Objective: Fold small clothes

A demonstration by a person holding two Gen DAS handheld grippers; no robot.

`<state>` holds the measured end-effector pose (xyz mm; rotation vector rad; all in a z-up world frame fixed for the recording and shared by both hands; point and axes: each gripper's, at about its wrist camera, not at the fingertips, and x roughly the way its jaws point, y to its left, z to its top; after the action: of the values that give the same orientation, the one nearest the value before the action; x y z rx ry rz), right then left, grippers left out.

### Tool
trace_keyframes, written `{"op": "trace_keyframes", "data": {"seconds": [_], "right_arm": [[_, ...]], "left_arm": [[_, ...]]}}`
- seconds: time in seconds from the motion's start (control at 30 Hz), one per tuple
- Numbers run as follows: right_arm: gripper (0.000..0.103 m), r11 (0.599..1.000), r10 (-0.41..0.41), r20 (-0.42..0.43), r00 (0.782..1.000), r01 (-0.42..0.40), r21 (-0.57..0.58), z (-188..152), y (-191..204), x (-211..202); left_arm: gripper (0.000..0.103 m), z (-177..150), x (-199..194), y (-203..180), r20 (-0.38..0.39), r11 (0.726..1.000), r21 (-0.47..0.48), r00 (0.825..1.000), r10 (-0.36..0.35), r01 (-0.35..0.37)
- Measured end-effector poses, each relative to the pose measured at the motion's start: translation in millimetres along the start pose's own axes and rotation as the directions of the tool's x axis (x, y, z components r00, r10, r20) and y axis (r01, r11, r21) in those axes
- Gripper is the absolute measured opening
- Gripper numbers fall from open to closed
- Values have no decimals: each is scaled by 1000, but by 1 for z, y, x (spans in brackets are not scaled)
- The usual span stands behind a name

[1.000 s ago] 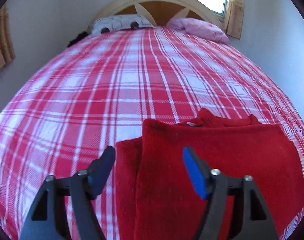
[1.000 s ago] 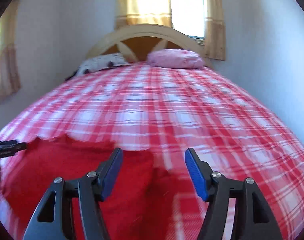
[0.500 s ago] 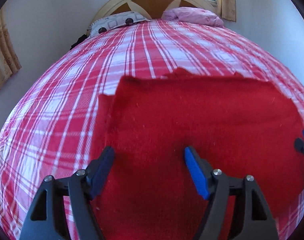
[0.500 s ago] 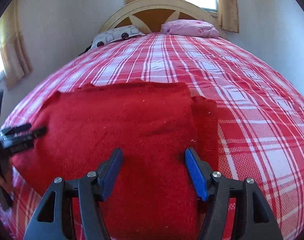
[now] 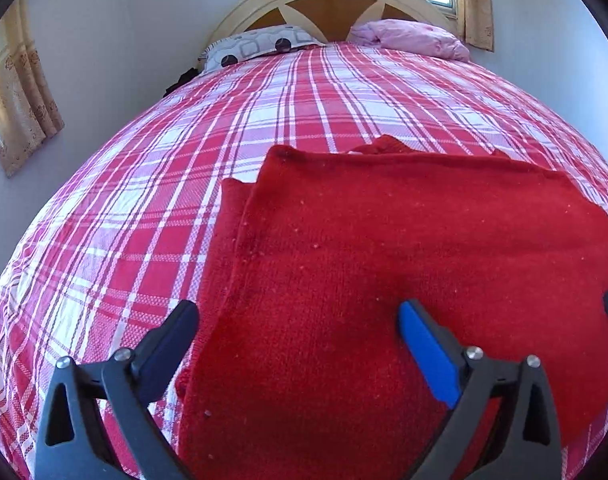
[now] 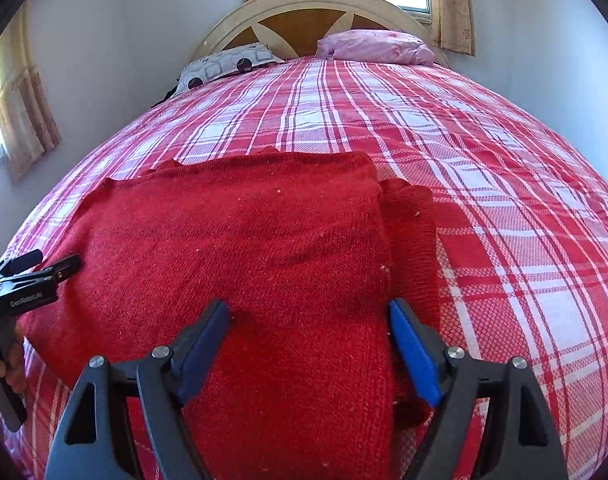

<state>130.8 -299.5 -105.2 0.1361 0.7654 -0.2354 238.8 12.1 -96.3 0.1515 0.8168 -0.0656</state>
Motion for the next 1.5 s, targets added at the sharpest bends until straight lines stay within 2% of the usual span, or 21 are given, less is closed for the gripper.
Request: {"op": "trace_keyframes", "data": {"seconds": [0.13, 0.2, 0.27, 0.37, 0.4, 0.5, 0.67, 0.8, 0.9, 0.93, 1.03, 1.17, 1.23, 1.3, 1.37, 1.4, 1.43, 1.47, 1.5], "right_arm": [[81, 999, -16, 76, 997, 13, 47, -3, -8, -15], [81, 996, -3, 108, 994, -7, 91, -5, -16, -21], [81, 989, 3, 119, 993, -21, 146, -6, -26, -23], [81, 975, 25, 114, 993, -49, 219, -8, -40, -20], [81, 969, 30, 117, 993, -58, 239, -8, -44, -20], [81, 965, 35, 131, 991, -68, 254, -10, -46, -23], [81, 967, 38, 130, 991, -69, 247, -9, -45, -22], [81, 963, 43, 133, 990, -77, 259, -10, -47, -22], [81, 958, 45, 140, 989, -83, 273, -11, -50, -23], [81, 957, 48, 140, 989, -85, 276, -11, -51, -23], [81, 955, 52, 136, 989, -89, 284, -11, -53, -22], [81, 955, 56, 124, 991, -89, 283, -11, -52, -20], [81, 954, 57, 125, 990, -91, 284, -11, -53, -20], [81, 953, 58, 128, 990, -93, 289, -12, -54, -20], [81, 951, 60, 126, 990, -95, 296, -12, -55, -19], [81, 950, 61, 124, 990, -96, 297, -12, -55, -19], [81, 950, 61, 123, 991, -96, 298, -12, -56, -19], [81, 950, 62, 121, 991, -95, 298, -12, -55, -18], [81, 950, 60, 120, 991, -94, 297, -12, -55, -18]], "left_arm": [[100, -9, -27, 12, 13, 997, -39, 998, -62, 63], [101, -19, -43, 27, 51, 992, -103, 996, -70, 75], [101, -27, -47, 40, 58, 984, -153, 995, -84, 92], [98, -37, -43, 56, 36, 968, -222, 993, -115, 120], [93, -38, -39, 58, 24, 962, -240, 991, -130, 132], [88, -47, -21, 59, -33, 930, -311, 976, -216, 195], [86, -52, -24, 51, -11, 927, -326, 980, -200, 185], [60, -56, -28, 62, 8, 893, -392, 971, -238, 222], [53, -61, -29, 77, 29, 847, -456, 955, -295, 275], [53, -64, -29, 83, 37, 830, -475, 949, -313, 292], [52, -69, -31, 89, 50, 808, -504, 944, -327, 307], [55, -69, -29, 82, 43, 819, -489, 946, -322, 301], [62, -66, -28, 81, 51, 809, -497, 941, -334, 314], [64, -64, -25, 81, 62, 783, -521, 930, -363, 340], [57, -63, -25, 83, 67, 770, -532, 924, -375, 351], [35, -64, -25, 82, 65, 768, -532, 922, -382, 356], [19, -66, -23, 80, 49, 754, -539, 908, -416, 375], [19, -69, -20, 79, 45, 737, -555, 898, -437, 386], [19, -70, -21, 80, 61, 730, -560, 898, -435, 391]]}}
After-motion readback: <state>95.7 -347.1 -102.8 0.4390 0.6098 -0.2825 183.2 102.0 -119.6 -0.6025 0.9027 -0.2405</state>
